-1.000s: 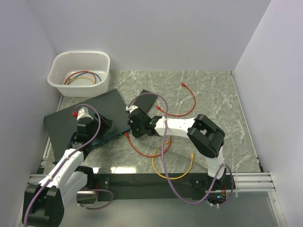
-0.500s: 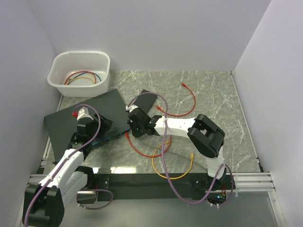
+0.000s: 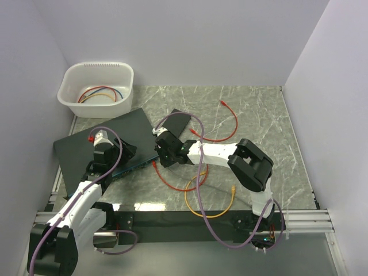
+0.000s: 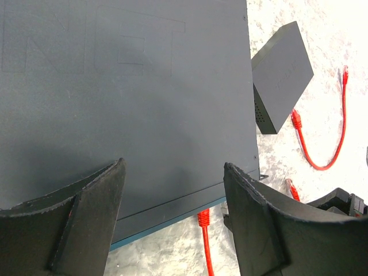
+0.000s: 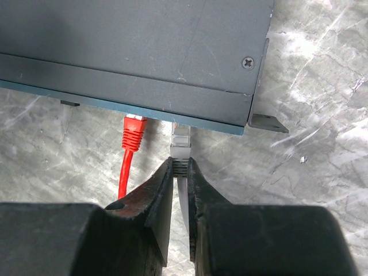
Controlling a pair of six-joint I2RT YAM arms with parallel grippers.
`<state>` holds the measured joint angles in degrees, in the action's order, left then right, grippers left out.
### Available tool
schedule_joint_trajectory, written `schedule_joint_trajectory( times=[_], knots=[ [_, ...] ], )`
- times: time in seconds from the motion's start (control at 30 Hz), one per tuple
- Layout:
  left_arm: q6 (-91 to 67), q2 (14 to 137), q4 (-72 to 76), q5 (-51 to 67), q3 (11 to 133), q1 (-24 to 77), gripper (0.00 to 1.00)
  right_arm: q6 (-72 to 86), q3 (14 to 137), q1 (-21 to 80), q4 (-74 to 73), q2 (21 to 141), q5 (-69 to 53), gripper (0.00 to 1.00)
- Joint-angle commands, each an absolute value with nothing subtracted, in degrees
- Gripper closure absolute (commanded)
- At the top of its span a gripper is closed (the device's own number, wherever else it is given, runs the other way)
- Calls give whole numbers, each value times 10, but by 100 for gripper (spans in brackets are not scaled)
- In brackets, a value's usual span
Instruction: Insert the plug into the switch port
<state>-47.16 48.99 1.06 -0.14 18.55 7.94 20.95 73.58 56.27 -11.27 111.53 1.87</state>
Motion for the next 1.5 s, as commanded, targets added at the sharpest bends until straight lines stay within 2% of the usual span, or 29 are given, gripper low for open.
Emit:
schedule_joint_trajectory(
  times=[0.0, 0.67, 1.47],
  knots=[
    [-455, 492, 34, 7, 185, 76, 26, 214, 769, 567, -95, 1088, 24, 100],
    [-454, 490, 38, 7, 183, 76, 26, 218, 787, 584, -119, 1063, 40, 100],
    [-454, 488, 39, 11, 181, 76, 27, 234, 837, 575, -177, 1139, 131, 100]
  ],
)
